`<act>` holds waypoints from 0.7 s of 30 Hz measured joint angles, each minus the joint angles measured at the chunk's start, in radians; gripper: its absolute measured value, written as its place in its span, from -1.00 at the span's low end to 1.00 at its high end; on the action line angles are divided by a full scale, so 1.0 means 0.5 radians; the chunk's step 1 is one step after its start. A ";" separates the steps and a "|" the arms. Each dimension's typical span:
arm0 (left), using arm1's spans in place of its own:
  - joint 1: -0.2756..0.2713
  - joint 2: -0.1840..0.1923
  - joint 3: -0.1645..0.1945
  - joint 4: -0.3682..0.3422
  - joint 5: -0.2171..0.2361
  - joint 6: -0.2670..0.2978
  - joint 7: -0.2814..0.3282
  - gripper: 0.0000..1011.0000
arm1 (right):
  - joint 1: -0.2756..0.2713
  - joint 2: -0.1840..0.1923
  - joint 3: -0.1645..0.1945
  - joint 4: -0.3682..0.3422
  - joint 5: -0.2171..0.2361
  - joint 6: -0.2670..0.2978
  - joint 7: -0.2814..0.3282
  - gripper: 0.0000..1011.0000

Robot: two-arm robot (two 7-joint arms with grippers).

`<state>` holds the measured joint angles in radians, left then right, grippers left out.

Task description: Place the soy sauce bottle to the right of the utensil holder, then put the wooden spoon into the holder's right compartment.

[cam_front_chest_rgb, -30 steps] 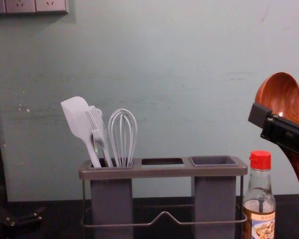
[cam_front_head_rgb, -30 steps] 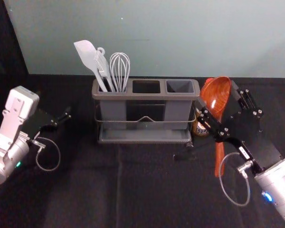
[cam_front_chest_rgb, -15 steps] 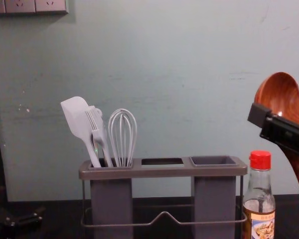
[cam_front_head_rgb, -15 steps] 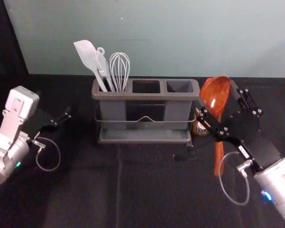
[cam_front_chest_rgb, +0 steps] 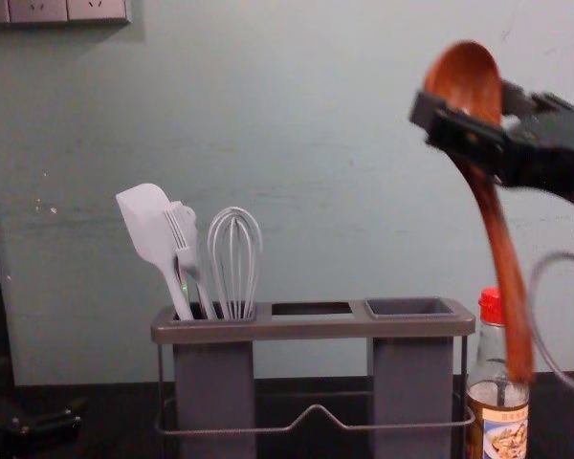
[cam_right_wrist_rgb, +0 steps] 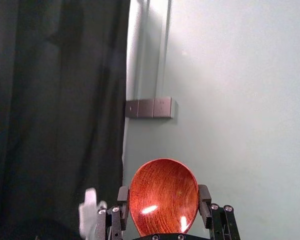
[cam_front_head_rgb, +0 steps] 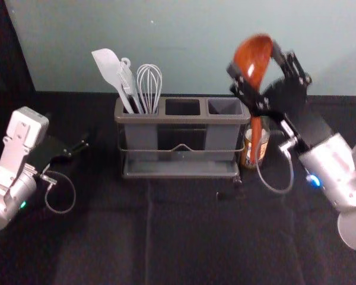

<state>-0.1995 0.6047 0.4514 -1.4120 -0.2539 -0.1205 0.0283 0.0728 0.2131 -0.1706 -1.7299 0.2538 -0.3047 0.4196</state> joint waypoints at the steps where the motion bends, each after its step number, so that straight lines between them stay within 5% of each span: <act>1: 0.000 0.000 0.000 0.000 0.000 0.000 0.000 0.99 | 0.037 -0.005 -0.009 0.024 0.009 0.002 0.006 0.65; 11: 0.000 0.000 0.000 0.000 0.000 0.000 0.000 0.99 | 0.452 -0.077 -0.133 0.346 0.049 -0.023 0.030 0.66; 21: 0.000 0.000 0.000 0.000 0.000 0.000 0.000 0.99 | 0.655 -0.124 -0.208 0.606 0.031 -0.149 0.013 0.66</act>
<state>-0.1995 0.6047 0.4514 -1.4120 -0.2539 -0.1205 0.0283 0.4004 0.1510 -0.2744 -1.4267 0.2694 -0.3790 0.4262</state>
